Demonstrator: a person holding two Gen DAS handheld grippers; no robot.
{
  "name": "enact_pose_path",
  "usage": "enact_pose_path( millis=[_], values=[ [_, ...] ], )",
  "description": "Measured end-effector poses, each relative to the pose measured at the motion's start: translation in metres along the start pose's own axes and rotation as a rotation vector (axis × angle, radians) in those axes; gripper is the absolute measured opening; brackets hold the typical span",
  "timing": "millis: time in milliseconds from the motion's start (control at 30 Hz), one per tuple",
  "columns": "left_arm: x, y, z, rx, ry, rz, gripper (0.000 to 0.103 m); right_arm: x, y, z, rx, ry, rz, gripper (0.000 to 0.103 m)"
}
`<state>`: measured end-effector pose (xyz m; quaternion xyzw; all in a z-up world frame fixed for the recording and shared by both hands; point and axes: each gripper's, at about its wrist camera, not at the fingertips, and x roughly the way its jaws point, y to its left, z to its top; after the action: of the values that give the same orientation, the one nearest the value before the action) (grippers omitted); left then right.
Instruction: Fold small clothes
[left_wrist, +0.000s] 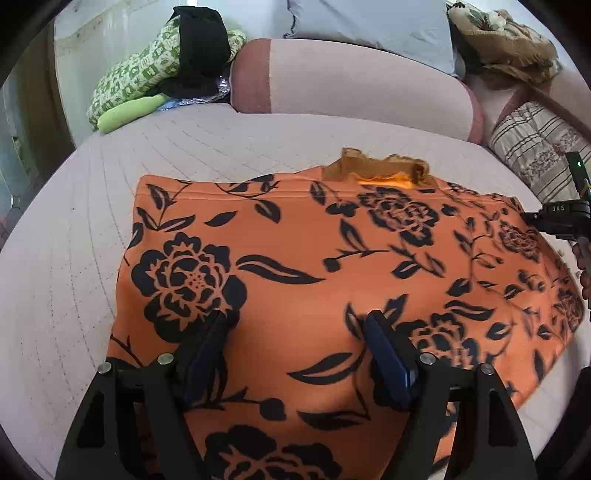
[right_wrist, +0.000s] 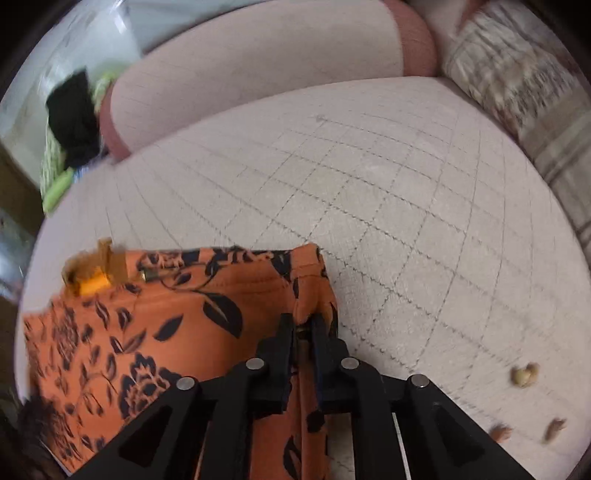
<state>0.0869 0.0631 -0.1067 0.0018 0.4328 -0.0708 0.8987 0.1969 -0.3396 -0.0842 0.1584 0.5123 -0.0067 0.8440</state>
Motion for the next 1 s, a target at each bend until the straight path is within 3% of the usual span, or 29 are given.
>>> enact_pose_path(
  millis=[33,67,167,267,333,400,433,500,567,667,733,767,833,867,900,933,1000],
  values=[
    [-0.003,0.003,0.001,-0.024,0.003,-0.014,0.078,-0.006,0.002,0.000,0.002,-0.008,-0.011,0.040],
    [-0.008,0.008,0.002,-0.057,0.003,-0.033,0.078,-0.019,0.004,0.000,-0.004,-0.032,-0.029,0.059],
    [-0.031,0.018,0.001,-0.124,-0.041,-0.039,0.078,-0.060,0.012,-0.004,-0.026,-0.118,-0.033,0.063],
    [-0.048,0.024,-0.001,-0.137,-0.070,-0.024,0.078,-0.095,0.034,-0.014,-0.056,-0.157,0.122,0.069],
    [-0.050,0.029,-0.005,-0.154,-0.061,-0.009,0.078,-0.097,0.050,-0.028,-0.086,-0.114,0.260,0.075],
    [-0.038,0.036,-0.010,-0.173,-0.007,0.009,0.081,-0.077,0.054,-0.047,-0.074,-0.013,0.374,0.077],
    [-0.023,0.040,-0.015,-0.174,0.070,0.027,0.081,-0.061,0.051,-0.052,-0.054,0.028,0.349,0.077],
    [-0.020,0.038,-0.016,-0.138,0.066,0.031,0.081,-0.019,0.023,-0.062,0.061,0.133,0.191,0.073],
    [-0.037,0.039,-0.012,-0.140,0.025,0.012,0.081,-0.031,0.016,-0.062,0.104,0.074,0.220,0.072],
    [-0.050,0.044,-0.005,-0.183,-0.024,-0.010,0.081,-0.065,0.033,-0.055,0.024,0.006,0.220,0.073],
    [-0.046,0.046,-0.004,-0.186,-0.015,-0.007,0.081,-0.080,0.045,-0.053,-0.042,-0.024,0.253,0.075],
    [-0.035,0.048,-0.007,-0.188,0.025,0.021,0.081,-0.082,0.049,-0.052,-0.065,-0.033,0.263,0.079],
    [-0.020,0.049,-0.010,-0.196,0.084,0.045,0.081,-0.065,0.052,-0.053,-0.067,-0.014,0.230,0.086],
    [-0.019,0.049,-0.011,-0.194,0.084,0.048,0.081,-0.048,0.053,-0.057,-0.061,0.025,0.195,0.087],
    [-0.022,0.048,-0.010,-0.191,0.066,0.043,0.081,-0.022,0.044,-0.061,-0.029,0.120,0.108,0.086],
    [-0.026,0.048,-0.008,-0.192,0.056,0.036,0.081,-0.013,0.039,-0.064,-0.018,0.138,0.095,0.085],
    [-0.032,0.052,0.000,-0.191,0.043,0.028,0.081,-0.027,0.048,-0.066,-0.084,0.066,0.078,0.085]
  ],
)
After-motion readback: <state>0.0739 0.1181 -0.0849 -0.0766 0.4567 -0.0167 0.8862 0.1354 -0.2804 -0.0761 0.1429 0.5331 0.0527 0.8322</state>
